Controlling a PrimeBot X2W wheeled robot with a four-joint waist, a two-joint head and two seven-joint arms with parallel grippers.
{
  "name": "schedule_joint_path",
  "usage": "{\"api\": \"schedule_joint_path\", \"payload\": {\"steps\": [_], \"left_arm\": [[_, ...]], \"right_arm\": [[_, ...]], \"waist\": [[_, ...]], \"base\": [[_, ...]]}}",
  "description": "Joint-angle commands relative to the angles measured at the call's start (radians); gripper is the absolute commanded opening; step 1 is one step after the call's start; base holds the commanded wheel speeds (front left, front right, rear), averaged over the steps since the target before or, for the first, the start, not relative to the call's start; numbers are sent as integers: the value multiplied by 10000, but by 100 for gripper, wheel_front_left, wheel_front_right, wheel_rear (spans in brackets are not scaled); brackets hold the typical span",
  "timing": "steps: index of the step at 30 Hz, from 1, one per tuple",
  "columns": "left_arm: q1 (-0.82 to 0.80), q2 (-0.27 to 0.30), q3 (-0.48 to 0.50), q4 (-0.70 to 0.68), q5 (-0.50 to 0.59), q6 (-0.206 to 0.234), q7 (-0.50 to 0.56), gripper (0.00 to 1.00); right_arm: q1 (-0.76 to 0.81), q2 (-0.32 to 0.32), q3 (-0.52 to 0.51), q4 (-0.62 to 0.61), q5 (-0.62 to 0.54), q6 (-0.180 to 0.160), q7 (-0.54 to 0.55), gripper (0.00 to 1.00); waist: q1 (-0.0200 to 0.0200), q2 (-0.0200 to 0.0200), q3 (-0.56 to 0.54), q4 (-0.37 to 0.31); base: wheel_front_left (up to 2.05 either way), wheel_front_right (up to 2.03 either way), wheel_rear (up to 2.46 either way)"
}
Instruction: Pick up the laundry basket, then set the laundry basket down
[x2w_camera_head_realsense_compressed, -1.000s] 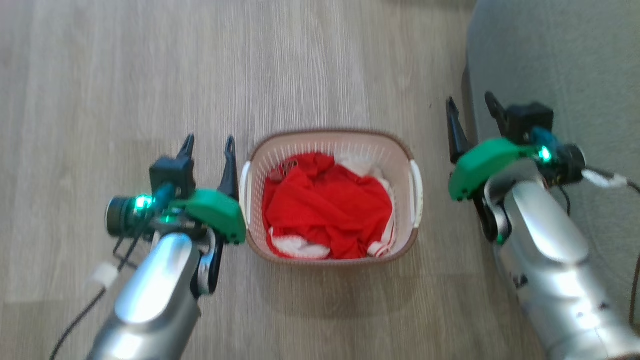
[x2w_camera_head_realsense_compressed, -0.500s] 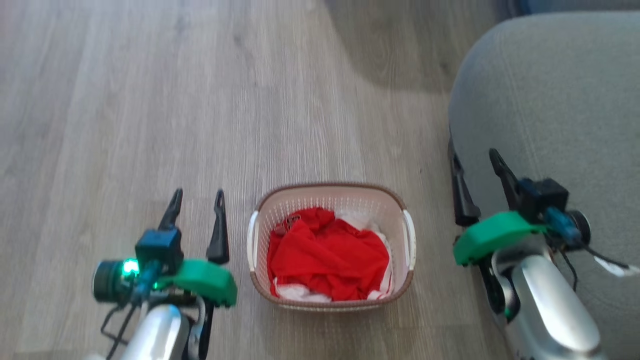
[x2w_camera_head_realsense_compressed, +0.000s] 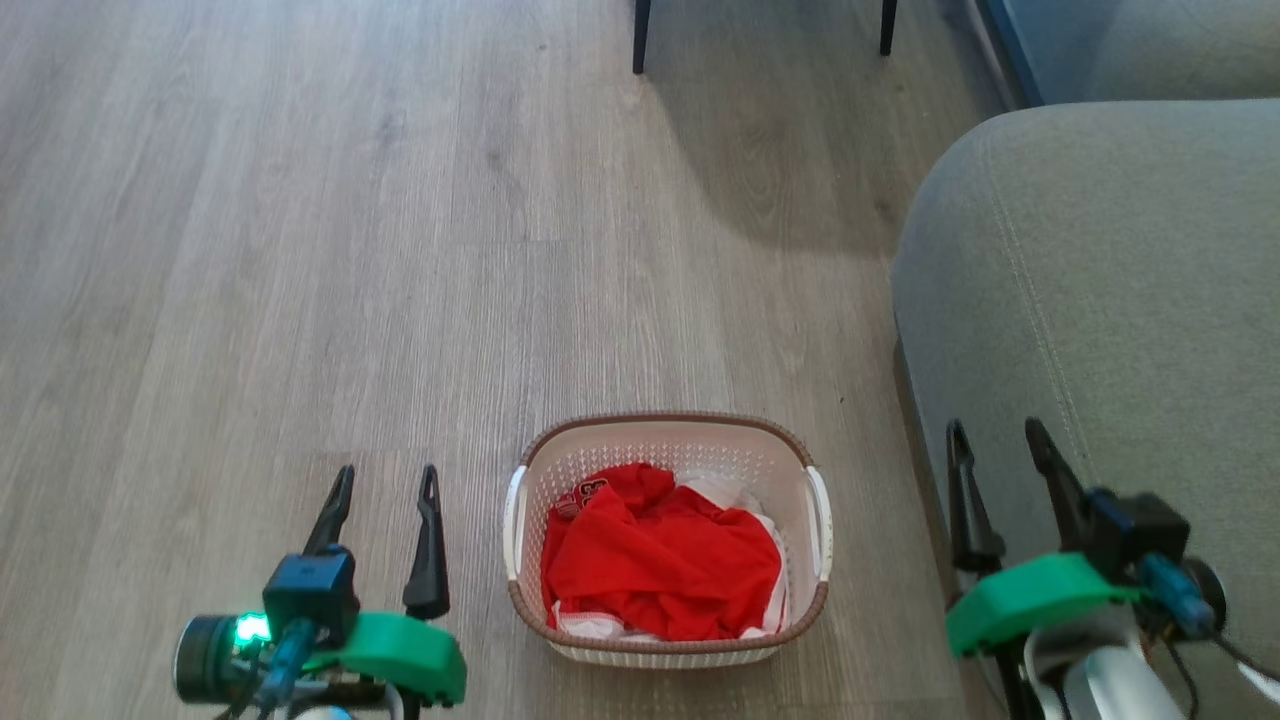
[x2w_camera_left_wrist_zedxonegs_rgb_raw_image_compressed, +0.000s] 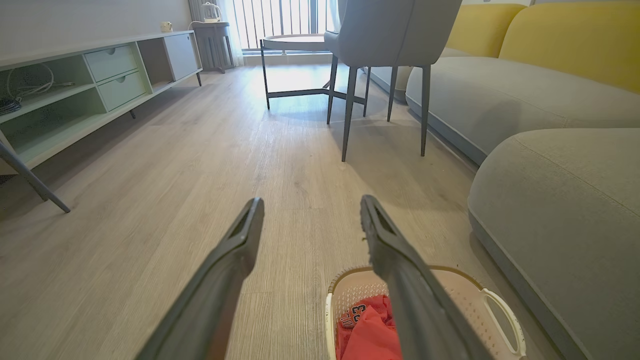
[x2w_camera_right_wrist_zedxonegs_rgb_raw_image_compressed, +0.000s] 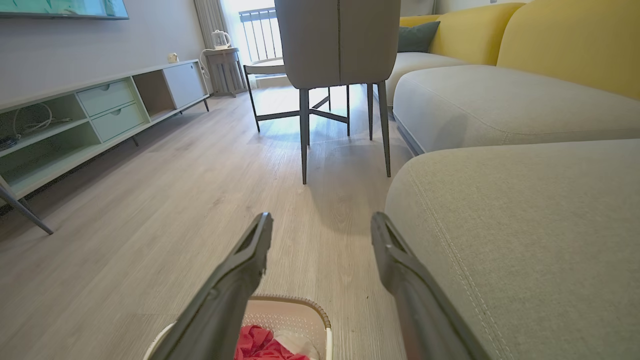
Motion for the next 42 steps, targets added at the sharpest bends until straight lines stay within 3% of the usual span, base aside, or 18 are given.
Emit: {"api": "schedule_joint_path", "payload": {"steps": [1,15,33,34,42], "left_arm": [[-280,100,418,-402,99,50,-62,100],[440,165,764,-1035,130,259,-62,100],[588,260,786,-852,78,268,-63,100],[915,127,363,-562,70,183,1,0],[1063,26,331,-35,-310,107,66,0]], "right_arm": [[-183,32,172,-391,-43,-25,-133,100],[1033,32,-69,-1424,-7,-25,182,100],[1230,32,-145,-1625,-15,-25,299,100],[1394,100,-318,-1227,3,0,285,0],[1424,93,-260,-629,382,-1,332,0]], "waist": [[1,-1,-25,-7],[1,-1,-294,-49],[1,-1,-468,-145],[1,-1,-471,-146],[1,-1,-466,-157]], "base": [[0,0,0],[0,0,0],[0,0,0],[0,0,0],[0,0,0]]}}
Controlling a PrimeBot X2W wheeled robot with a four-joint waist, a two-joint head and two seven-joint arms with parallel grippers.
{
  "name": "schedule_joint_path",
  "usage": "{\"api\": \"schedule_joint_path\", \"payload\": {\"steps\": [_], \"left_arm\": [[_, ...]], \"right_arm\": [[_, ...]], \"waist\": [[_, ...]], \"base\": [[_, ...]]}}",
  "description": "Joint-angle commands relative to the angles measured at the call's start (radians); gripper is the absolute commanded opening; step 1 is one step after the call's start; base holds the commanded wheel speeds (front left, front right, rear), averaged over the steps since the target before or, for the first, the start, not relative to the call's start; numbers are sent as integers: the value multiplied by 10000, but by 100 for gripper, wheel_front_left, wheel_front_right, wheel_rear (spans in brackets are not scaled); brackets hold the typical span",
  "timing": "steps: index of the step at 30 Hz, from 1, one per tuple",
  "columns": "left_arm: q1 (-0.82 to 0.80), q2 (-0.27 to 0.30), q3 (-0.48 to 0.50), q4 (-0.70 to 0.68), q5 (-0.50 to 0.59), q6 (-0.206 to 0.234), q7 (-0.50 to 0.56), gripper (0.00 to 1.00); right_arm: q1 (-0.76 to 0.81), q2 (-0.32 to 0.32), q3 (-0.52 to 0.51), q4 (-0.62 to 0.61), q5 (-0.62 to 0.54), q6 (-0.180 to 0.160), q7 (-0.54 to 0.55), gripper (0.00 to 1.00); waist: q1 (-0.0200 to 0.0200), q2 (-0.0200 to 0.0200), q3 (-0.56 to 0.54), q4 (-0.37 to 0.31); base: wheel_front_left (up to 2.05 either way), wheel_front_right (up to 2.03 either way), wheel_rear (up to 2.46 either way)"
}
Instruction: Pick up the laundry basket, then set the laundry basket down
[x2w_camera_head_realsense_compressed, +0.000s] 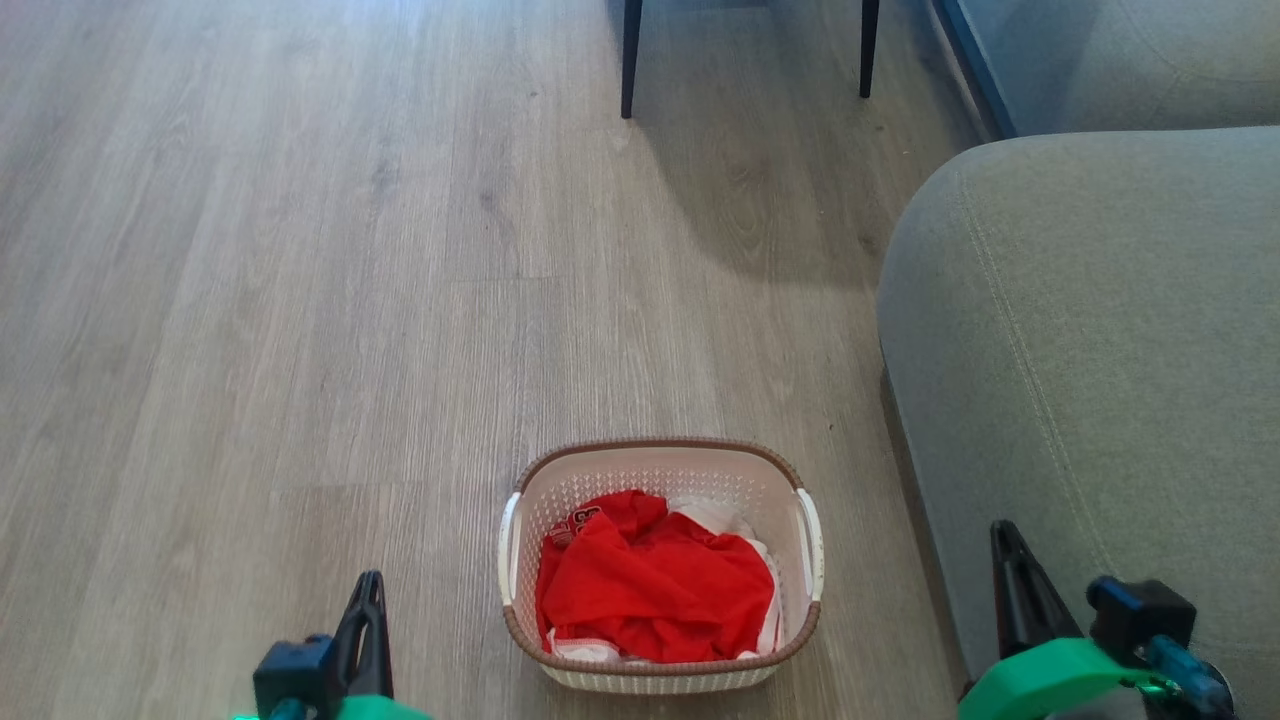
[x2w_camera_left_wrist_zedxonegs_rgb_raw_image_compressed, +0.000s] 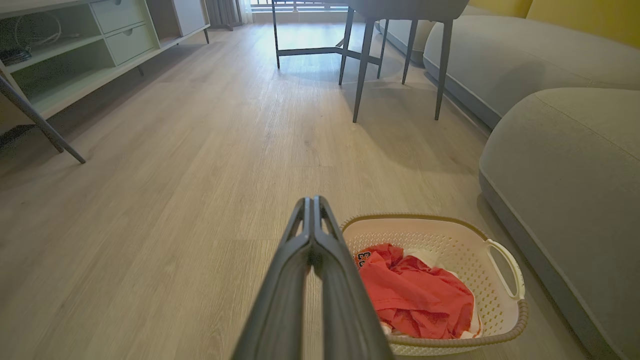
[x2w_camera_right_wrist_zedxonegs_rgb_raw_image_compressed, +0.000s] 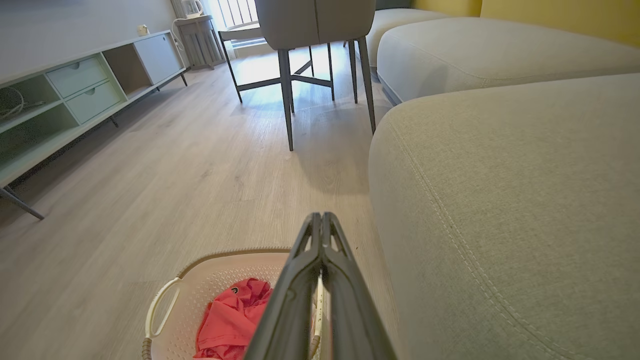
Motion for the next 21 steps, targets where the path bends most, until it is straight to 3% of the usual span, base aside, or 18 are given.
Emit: {"api": "schedule_joint_path", "payload": {"steps": [1,21], "left_arm": [[-372,7,93,-316,-238,-71,11,0],[-810,-33,578,-56,-2620,-610,488,0]], "right_arm": [[-238,-42,-16,-325,251,-1,20,0],[-618,-187,-135,-80,2613,-5,419,0]], "waist": [[1,-1,7,-2],[1,-1,68,-52]], "base": [[0,0,0],[0,0,0]]}}
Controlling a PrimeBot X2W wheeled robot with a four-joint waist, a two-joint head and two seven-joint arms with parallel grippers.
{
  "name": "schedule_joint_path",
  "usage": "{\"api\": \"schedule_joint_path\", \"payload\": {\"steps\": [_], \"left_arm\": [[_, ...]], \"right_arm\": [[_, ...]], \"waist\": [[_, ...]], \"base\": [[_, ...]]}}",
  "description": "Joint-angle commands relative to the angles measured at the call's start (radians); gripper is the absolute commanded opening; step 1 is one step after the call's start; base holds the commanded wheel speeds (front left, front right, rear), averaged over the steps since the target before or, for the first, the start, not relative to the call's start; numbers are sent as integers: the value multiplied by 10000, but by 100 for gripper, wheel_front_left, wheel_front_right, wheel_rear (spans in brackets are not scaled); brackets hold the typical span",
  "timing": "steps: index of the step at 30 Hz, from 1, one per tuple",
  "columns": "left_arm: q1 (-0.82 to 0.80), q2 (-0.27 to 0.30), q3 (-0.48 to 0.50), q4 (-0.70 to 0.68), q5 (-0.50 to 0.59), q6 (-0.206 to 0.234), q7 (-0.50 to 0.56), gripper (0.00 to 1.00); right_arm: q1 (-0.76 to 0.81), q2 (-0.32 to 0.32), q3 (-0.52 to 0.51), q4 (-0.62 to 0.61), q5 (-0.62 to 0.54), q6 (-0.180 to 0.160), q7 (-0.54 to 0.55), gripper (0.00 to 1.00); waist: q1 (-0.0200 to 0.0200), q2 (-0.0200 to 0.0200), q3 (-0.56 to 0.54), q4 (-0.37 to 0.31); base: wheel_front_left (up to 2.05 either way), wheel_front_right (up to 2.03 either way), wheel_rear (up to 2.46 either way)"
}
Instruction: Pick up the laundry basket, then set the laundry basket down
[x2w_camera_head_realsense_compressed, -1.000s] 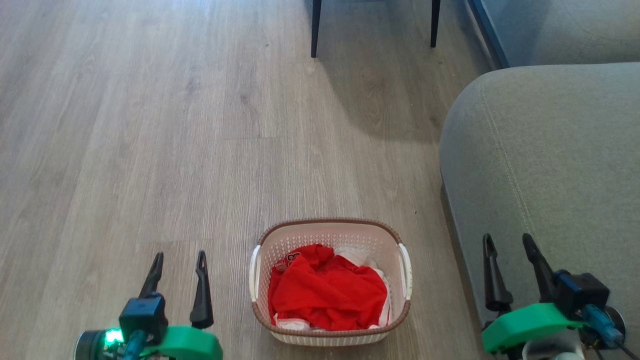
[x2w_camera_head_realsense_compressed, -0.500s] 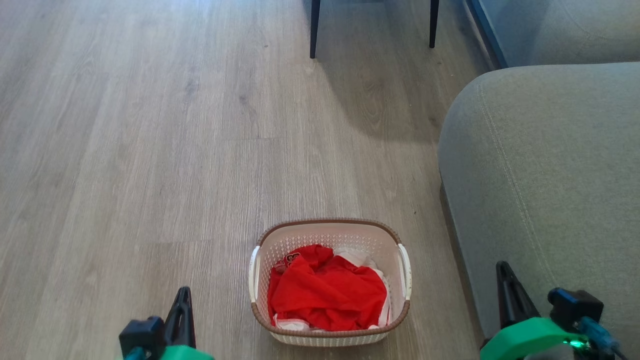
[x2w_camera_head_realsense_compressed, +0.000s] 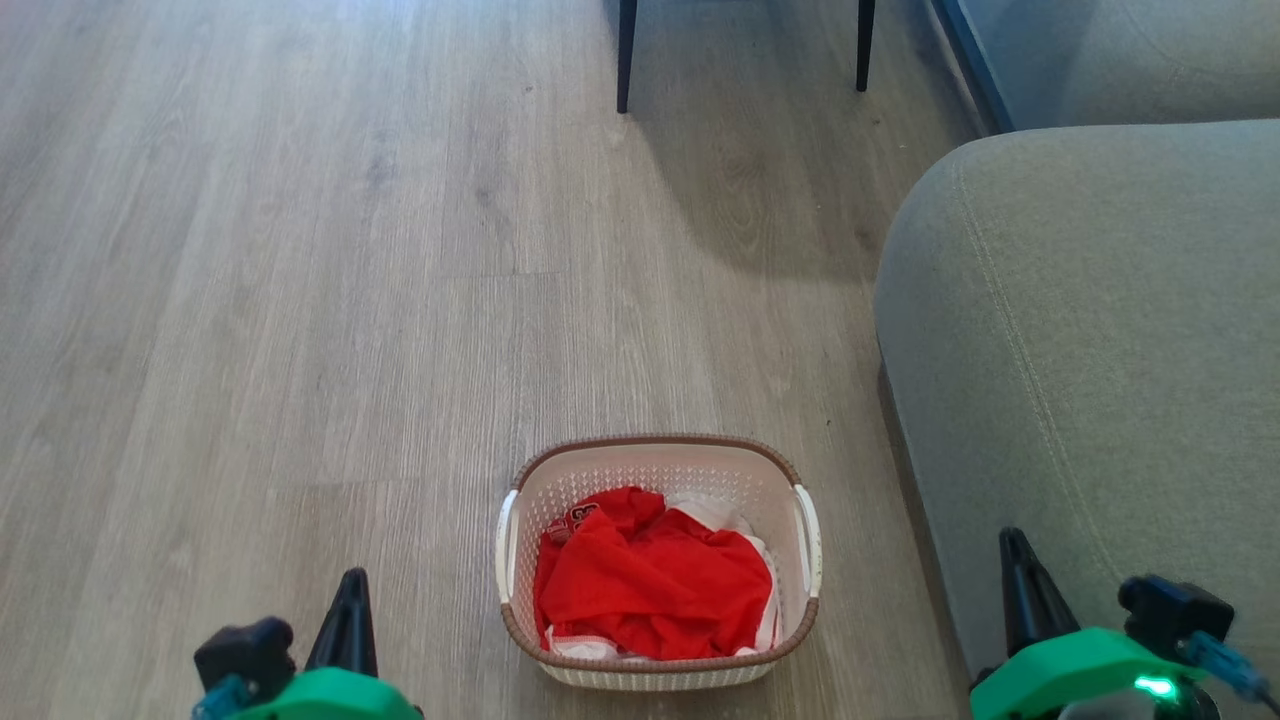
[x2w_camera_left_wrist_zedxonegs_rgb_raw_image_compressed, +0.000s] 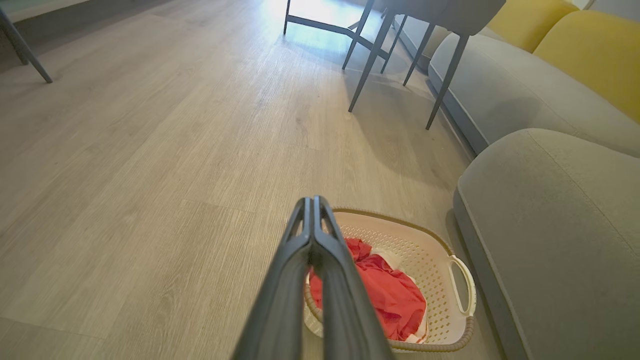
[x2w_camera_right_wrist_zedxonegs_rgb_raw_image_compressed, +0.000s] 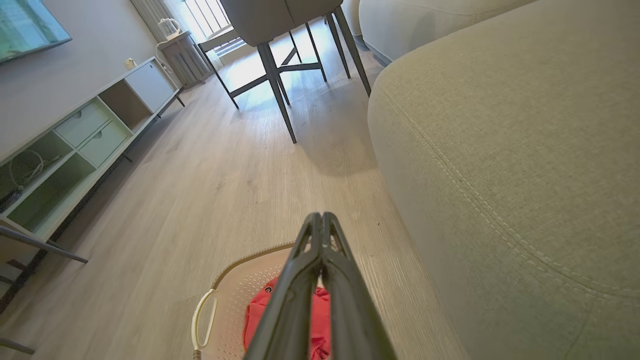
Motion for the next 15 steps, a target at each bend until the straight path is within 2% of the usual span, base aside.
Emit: {"api": "schedule_joint_path", "payload": {"steps": [1,15], "left_arm": [[-571,4,235,-253,-249,-109,54,0],[-857,-52,608,-129,-1884,-475,408,0]], "right_arm": [[-542,-176,-60,-259,263,-5,45,0],[-789,-240,-187,-108,1875,-8,356,0]], "waist": [[0,0,3,-2],[0,0,48,-37]], "base": [[0,0,0],[0,0,0]]}}
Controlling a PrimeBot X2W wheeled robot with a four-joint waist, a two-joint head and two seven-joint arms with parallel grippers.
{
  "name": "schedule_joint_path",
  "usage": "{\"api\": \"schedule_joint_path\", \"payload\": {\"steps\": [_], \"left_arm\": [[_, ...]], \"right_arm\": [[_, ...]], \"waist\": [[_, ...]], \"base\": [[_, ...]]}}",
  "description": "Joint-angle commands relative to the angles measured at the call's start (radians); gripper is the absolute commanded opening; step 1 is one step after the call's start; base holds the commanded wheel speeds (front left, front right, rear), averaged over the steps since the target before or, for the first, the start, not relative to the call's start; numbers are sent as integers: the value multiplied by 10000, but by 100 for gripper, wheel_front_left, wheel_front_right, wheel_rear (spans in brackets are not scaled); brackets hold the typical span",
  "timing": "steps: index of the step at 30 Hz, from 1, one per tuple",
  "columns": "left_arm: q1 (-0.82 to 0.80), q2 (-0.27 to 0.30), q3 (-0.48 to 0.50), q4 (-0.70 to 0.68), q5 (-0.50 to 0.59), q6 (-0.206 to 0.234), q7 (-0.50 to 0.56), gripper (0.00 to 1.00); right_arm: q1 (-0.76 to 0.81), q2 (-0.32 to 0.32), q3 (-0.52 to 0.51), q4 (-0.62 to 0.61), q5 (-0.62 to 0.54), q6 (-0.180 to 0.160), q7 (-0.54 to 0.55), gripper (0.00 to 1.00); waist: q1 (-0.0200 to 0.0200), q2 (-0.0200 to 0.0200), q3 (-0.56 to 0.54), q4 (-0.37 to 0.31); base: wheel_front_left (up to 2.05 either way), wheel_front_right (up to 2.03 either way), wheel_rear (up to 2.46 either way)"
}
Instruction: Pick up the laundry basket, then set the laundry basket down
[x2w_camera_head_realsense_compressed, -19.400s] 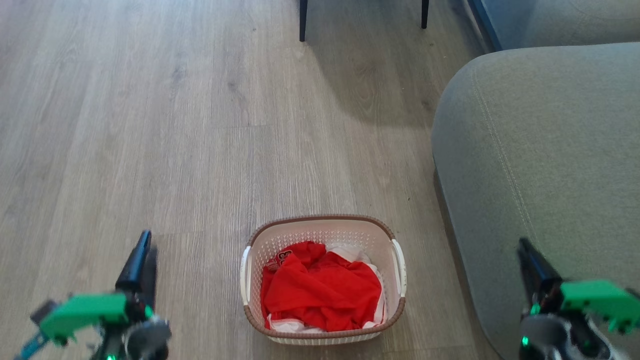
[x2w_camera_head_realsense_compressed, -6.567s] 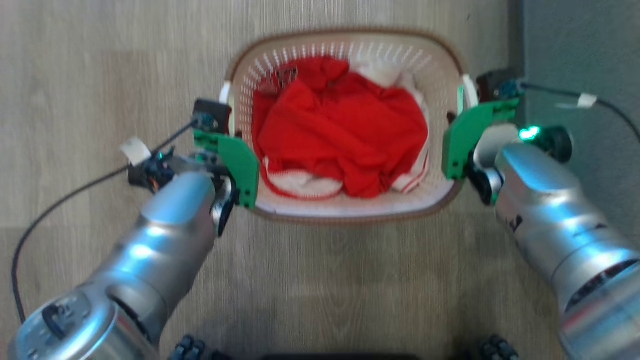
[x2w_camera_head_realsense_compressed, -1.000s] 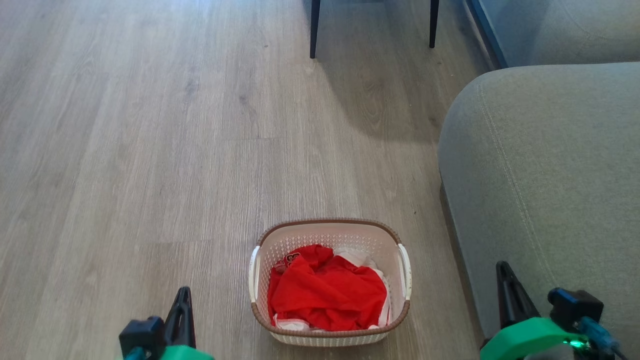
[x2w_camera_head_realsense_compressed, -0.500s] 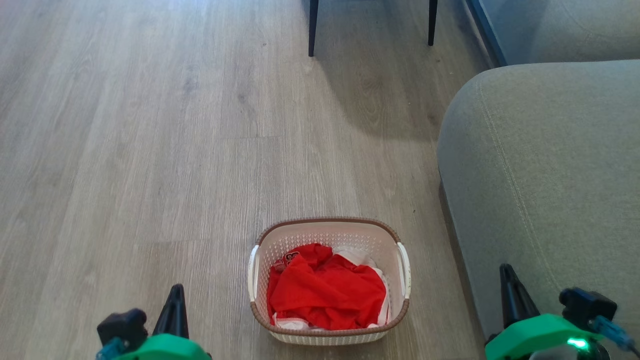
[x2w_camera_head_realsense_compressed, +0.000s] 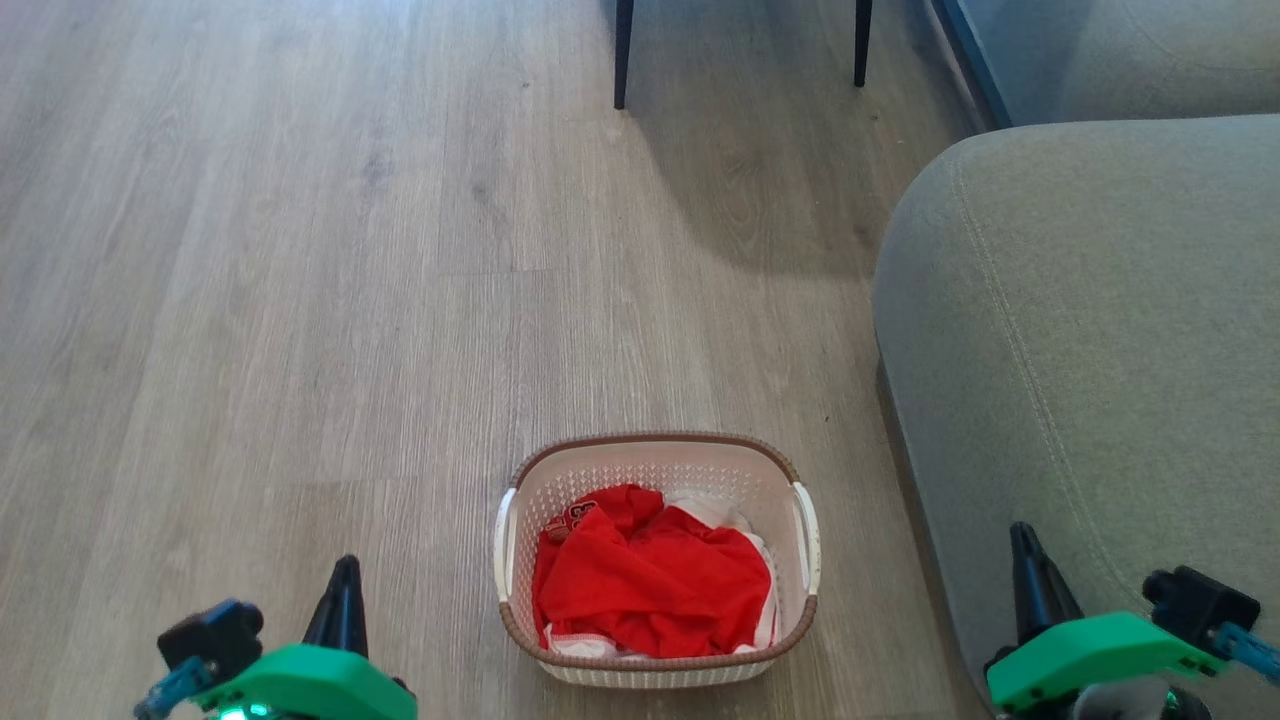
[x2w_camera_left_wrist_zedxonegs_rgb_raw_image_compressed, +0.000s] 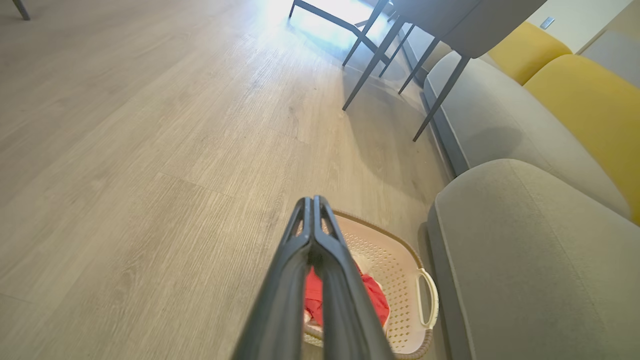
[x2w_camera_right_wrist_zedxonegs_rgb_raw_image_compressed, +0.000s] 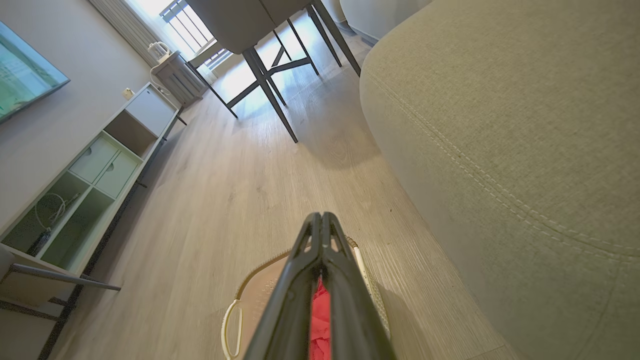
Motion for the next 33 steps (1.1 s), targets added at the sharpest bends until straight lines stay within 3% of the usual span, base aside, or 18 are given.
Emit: {"api": "schedule_joint_path", "payload": {"steps": [1,33], "left_arm": [[-614,12,308,-257,-368,-148,85,0],[-1252,-181,1247,20,-4025,-978,963,0]], "right_arm": [[-554,-219,-15,-272,385,-8,53,0],[-1122,-300,-395,81,3984,-14,838,0]], "waist": [[0,-1,7,-5],[0,-1,108,-85]], "base": [[0,0,0],[0,0,0]]}}
